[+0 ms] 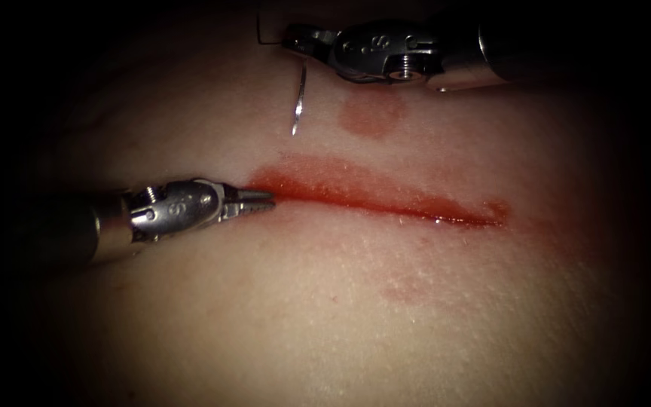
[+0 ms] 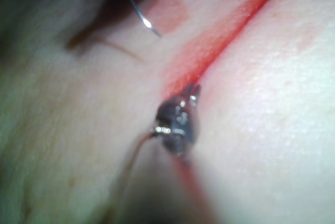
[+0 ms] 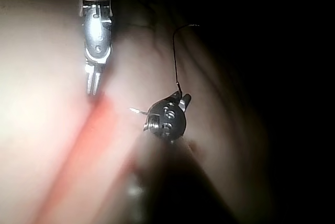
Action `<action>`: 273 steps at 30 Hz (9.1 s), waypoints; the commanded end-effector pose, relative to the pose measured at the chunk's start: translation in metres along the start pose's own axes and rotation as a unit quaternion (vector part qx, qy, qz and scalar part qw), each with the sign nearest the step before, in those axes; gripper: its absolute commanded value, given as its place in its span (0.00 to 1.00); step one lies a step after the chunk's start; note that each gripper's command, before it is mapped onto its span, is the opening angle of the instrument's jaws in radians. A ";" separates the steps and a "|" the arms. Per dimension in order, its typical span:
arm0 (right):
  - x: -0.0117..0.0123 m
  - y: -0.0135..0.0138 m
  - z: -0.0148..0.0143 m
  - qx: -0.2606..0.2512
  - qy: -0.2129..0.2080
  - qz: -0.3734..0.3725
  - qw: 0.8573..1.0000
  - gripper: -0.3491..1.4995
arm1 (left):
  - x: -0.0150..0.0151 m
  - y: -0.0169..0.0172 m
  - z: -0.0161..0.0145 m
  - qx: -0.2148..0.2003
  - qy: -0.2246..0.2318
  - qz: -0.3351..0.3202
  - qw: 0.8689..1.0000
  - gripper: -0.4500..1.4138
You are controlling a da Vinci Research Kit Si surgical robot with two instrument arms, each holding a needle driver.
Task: Wound Closure
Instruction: Use the right gripper to throw the needle through the top of the incision.
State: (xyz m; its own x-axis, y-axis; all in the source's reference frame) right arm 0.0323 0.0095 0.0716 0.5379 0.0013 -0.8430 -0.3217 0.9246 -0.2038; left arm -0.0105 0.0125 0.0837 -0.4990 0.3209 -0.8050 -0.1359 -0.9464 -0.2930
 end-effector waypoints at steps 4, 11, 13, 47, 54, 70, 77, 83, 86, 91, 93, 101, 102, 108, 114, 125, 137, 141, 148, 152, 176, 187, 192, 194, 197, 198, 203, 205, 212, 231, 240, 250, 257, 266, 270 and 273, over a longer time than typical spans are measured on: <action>0.0000 -0.0006 0.0002 0.002 0.003 -0.001 1.000 0.00 | -0.0004 -0.0001 -0.0001 -0.003 -0.002 0.002 1.000 0.05; 0.0001 -0.0008 0.0001 0.001 0.004 -0.001 1.000 0.00 | -0.0002 -0.0005 -0.0008 0.008 -0.005 -0.003 1.000 0.06; 0.0001 -0.0008 0.0001 0.001 0.003 -0.001 1.000 0.00 | -0.0002 -0.0004 -0.0006 0.010 -0.005 -0.003 1.000 0.06; 0.0000 -0.0005 -0.0002 0.000 0.002 -0.003 1.000 0.00 | 0.0000 0.0000 0.0007 -0.011 0.031 -0.012 0.999 0.10; 0.0000 -0.0005 -0.0002 0.000 0.002 -0.003 1.000 0.00 | -0.0006 -0.0006 0.0006 -0.015 0.035 -0.021 0.999 0.05; 0.0000 -0.0005 -0.0002 0.000 0.002 -0.003 1.000 0.00 | -0.0031 -0.0019 0.0021 0.005 -0.040 -0.010 0.999 0.05; 0.0000 -0.0005 -0.0002 0.000 0.002 -0.003 1.000 0.00 | -0.0030 -0.0016 0.0021 -0.008 -0.033 -0.011 0.999 0.05; 0.0000 -0.0005 -0.0002 0.000 0.002 -0.003 1.000 0.00 | -0.0029 -0.0015 0.0020 -0.010 -0.032 -0.014 0.999 0.05; 0.0000 -0.0005 -0.0002 0.000 0.002 -0.003 1.000 0.00 | -0.0024 -0.0015 0.0016 -0.016 -0.023 -0.014 1.000 0.05; 0.0000 -0.0005 -0.0002 0.000 0.002 -0.003 1.000 0.00 | -0.0017 -0.0010 0.0012 -0.022 -0.012 -0.008 1.000 0.05; 0.0000 -0.0005 -0.0002 0.000 0.002 -0.003 1.000 0.00 | -0.0017 -0.0010 0.0012 -0.023 -0.010 -0.008 1.000 0.05; 0.0000 -0.0005 -0.0002 0.000 0.002 -0.003 1.000 0.00 | -0.0018 -0.0011 0.0013 -0.024 -0.010 -0.005 1.000 0.05; 0.0000 -0.0005 -0.0002 0.000 0.002 -0.003 1.000 0.00 | -0.0018 -0.0011 0.0013 -0.025 -0.009 -0.005 1.000 0.05; 0.0001 -0.0002 0.0003 -0.011 0.001 -0.006 1.000 0.00 | -0.0019 -0.0011 0.0014 -0.028 -0.007 -0.003 1.000 0.05; 0.0005 -0.0009 0.0018 0.020 0.044 0.029 0.998 0.00 | -0.0020 -0.0010 0.0014 -0.029 -0.006 -0.003 1.000 0.05; 0.0000 -0.0010 0.0014 0.024 0.024 0.025 0.999 0.00 | -0.0026 -0.0013 0.0017 -0.029 -0.006 0.000 1.000 0.05; -0.0010 -0.0023 0.0020 0.045 0.007 0.017 0.999 0.00 | -0.0040 -0.0013 0.0030 -0.019 -0.036 0.012 0.999 0.05; -0.0007 -0.0023 0.0019 0.045 0.007 0.012 0.999 0.00 | -0.0050 -0.0013 0.0036 -0.020 -0.049 0.019 0.998 0.05; -0.0005 -0.0022 0.0019 0.045 0.007 0.006 0.999 0.00 | -0.0071 -0.0005 0.0048 -0.024 -0.080 0.026 0.996 0.05; -0.0004 -0.0022 0.0020 0.044 0.007 0.001 0.999 0.00 | -0.0076 0.0002 0.0049 -0.037 -0.088 0.025 0.995 0.05; -0.0003 -0.0028 0.0024 0.050 0.003 -0.016 0.999 0.00 | -0.0068 0.0035 0.0029 -0.064 -0.100 0.033 0.992 0.05; -0.0001 -0.0036 0.0019 0.062 0.001 -0.023 0.998 0.00 | -0.0069 0.0039 0.0025 -0.066 -0.099 0.035 0.992 0.05; -0.0003 -0.0040 0.0017 0.065 0.000 -0.025 0.998 0.00 | -0.0069 0.0039 0.0024 -0.068 -0.099 0.035 0.992 0.05; -0.0004 -0.0039 0.0018 0.066 -0.001 -0.026 0.997 0.00 | -0.0069 0.0038 0.0024 -0.068 -0.098 0.035 0.992 0.05; -0.0006 -0.0038 0.0019 0.067 -0.002 -0.025 0.997 0.00 | -0.0070 0.0037 0.0025 -0.068 -0.098 0.035 0.992 0.05; -0.0007 -0.0038 0.0019 0.067 -0.002 -0.028 0.997 0.00 | -0.0070 0.0037 0.0025 -0.068 -0.098 0.035 0.992 0.05; -0.0010 -0.0038 0.0020 0.070 -0.004 -0.041 0.997 0.00 | -0.0073 0.0034 0.0026 -0.069 -0.098 0.034 0.992 0.05; -0.0011 -0.0037 0.0021 0.069 -0.004 -0.047 0.996 0.00 | -0.0074 0.0034 0.0026 -0.069 -0.098 0.032 0.992 0.05; -0.0018 -0.0036 0.0026 0.068 -0.005 -0.059 0.996 0.00 | -0.0079 0.0034 0.0027 -0.068 -0.098 0.032 0.992 0.05; -0.0021 -0.0038 0.0027 0.067 -0.008 -0.064 0.996 0.00 | -0.0107 0.0054 0.0033 -0.086 -0.108 0.019 0.990 0.05; -0.0019 -0.0038 0.0026 0.066 -0.007 -0.063 0.996 0.00 | -0.0081 0.0041 0.0033 -0.075 -0.096 0.005 0.993 0.05; -0.0019 -0.0037 0.0026 0.065 -0.006 -0.063 0.996 0.00 | -0.0059 0.0033 0.0042 -0.041 -0.083 0.005 0.996 0.05; -0.0018 -0.0037 0.0027 0.065 -0.007 -0.062 0.996 0.00 | -0.0056 0.0027 0.0053 -0.024 -0.081 -0.001 0.996 0.05; -0.0015 -0.0036 0.0024 0.064 -0.004 -0.064 0.996 0.00 | -0.0065 0.0031 0.0079 -0.041 -0.078 0.006 0.996 0.05; -0.0015 -0.0035 0.0024 0.064 -0.004 -0.064 0.996 0.00 | -0.0072 0.0035 0.0081 -0.048 -0.089 0.011 0.995 0.05; -0.0014 -0.0035 0.0024 0.063 -0.003 -0.066 0.996 0.00 | -0.0079 0.0041 0.0082 -0.052 -0.098 0.020 0.994 0.05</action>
State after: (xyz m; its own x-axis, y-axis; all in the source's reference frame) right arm 0.0340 0.0072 0.0741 0.5761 -0.1199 -0.8086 -0.1484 0.9574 -0.2476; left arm -0.0134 0.0057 0.0927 -0.6616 0.2593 -0.7036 -0.0269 -0.9459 -0.3233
